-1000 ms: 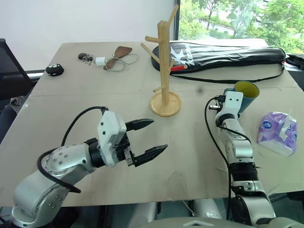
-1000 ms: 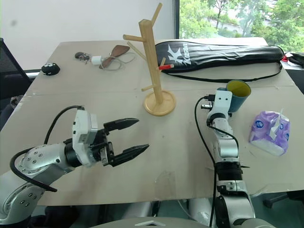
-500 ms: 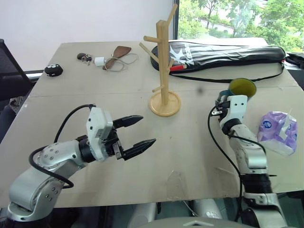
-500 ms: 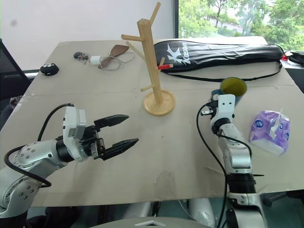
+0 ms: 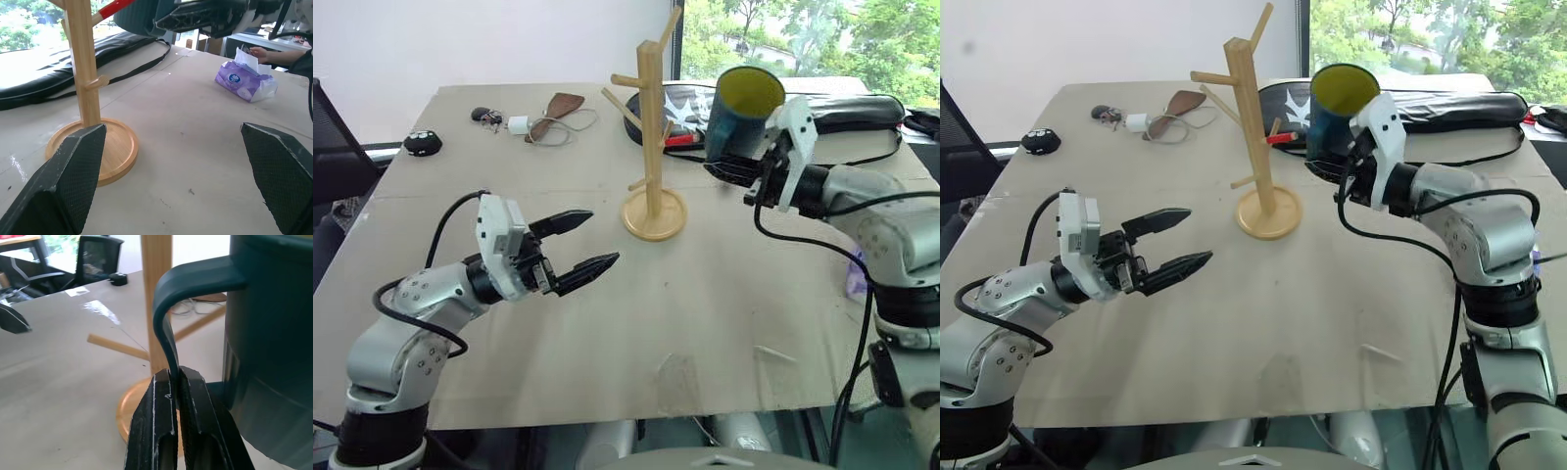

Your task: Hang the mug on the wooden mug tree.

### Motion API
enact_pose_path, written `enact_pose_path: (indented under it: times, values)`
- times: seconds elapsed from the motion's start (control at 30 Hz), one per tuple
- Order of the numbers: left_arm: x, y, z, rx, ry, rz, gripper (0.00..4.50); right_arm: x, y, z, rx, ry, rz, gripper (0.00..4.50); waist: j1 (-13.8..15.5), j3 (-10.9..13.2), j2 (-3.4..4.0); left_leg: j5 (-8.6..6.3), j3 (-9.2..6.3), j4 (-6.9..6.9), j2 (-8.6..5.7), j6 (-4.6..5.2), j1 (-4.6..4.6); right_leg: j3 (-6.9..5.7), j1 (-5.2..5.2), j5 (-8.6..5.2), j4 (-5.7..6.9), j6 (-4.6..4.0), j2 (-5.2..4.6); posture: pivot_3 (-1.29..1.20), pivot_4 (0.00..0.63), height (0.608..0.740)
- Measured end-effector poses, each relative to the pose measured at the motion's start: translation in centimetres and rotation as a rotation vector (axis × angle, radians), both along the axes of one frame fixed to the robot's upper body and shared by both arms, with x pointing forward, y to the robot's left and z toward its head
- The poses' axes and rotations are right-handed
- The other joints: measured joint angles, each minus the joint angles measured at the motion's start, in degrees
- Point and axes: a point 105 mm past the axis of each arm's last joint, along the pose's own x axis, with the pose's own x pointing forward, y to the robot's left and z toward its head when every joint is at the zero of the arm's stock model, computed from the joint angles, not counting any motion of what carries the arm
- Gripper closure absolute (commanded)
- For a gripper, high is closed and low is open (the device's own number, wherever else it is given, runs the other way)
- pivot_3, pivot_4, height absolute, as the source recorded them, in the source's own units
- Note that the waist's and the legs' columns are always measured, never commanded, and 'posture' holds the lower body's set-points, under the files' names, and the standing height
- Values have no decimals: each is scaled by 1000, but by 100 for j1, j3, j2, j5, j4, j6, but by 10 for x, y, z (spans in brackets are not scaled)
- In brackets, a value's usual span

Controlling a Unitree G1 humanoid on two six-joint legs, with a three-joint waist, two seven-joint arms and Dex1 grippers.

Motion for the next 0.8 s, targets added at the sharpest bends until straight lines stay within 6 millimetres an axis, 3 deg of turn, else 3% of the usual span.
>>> enact_pose_path:
  times: [0.07, 0.37, 0.47, 0.8]
  values:
    - [1, 1, -2, 1, 7, 1, 0, 2, 4, -5, -19, 55, 28, 4472, -4, -1, -1, 1, -1, 24, -4, -1, -50, -4, -49, 1, 17, 0, -6, 0, 150, 738]
    - [-4, 4, -13, 13, 40, 7, 0, -1, 6, 4, -122, 85, 129, 4472, 3, -2, -3, 1, -1, 27, -4, -1, -42, -7, -44, 2, 26, 0, -8, 0, 150, 738]
    - [-6, 3, -13, 8, 33, 4, 0, 4, 8, -3, -131, 127, 143, 4472, -2, -2, -3, 1, 1, 27, -4, -1, -41, -4, -44, 2, 28, 0, -8, 0, 150, 738]
    - [-10, 3, -19, 10, 34, 14, 0, 23, 21, 0, -123, 130, 154, 4472, -11, -2, -3, 1, 2, 27, -5, -1, -42, -4, -46, 2, 28, -1, -8, 0, 150, 738]
